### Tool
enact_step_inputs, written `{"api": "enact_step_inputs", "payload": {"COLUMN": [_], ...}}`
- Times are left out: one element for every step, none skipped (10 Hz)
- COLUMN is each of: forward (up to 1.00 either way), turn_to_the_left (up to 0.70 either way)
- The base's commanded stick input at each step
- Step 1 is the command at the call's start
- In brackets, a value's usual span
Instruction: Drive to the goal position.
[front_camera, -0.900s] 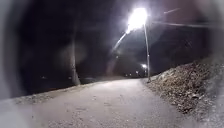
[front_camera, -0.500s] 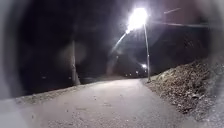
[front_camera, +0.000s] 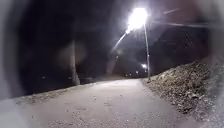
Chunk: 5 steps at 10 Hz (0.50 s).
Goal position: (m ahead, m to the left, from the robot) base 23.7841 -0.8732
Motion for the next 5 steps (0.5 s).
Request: {"api": "enact_step_inputs", "payload": {"forward": [0.7, 0.7, 0.7, 0.7, 0.18], "turn_to_the_left": [0.0, 0.27, 0.27, 0.01, 0.0]}}
